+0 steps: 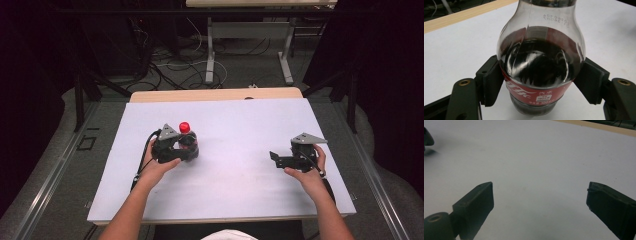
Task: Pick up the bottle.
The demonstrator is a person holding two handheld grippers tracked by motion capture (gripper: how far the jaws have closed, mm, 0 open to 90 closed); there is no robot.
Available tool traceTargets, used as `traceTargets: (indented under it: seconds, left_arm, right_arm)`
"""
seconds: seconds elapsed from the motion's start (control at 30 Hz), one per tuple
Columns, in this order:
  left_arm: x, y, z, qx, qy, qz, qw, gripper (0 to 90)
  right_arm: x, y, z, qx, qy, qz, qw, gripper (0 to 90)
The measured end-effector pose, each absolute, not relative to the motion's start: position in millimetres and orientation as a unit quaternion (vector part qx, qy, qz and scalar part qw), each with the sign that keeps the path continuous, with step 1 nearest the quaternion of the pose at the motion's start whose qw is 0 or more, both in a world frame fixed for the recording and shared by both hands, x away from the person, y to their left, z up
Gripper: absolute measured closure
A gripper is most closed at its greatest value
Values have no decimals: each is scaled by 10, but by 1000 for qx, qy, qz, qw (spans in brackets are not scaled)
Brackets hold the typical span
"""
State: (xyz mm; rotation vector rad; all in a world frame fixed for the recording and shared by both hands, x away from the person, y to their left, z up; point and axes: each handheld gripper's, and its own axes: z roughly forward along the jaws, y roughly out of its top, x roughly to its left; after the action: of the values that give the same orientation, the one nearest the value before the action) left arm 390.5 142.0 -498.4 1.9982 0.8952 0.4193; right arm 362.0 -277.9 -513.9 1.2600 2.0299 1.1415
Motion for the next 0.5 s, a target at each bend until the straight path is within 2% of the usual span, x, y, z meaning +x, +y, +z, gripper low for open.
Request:
traceTargets:
  seconds: [0.5]
  left_arm:
    - [3682,1067,-4945,820,328,146,447,296]
  right_arm:
    - [3490,-2473,-4841,399,755,466,233,189]
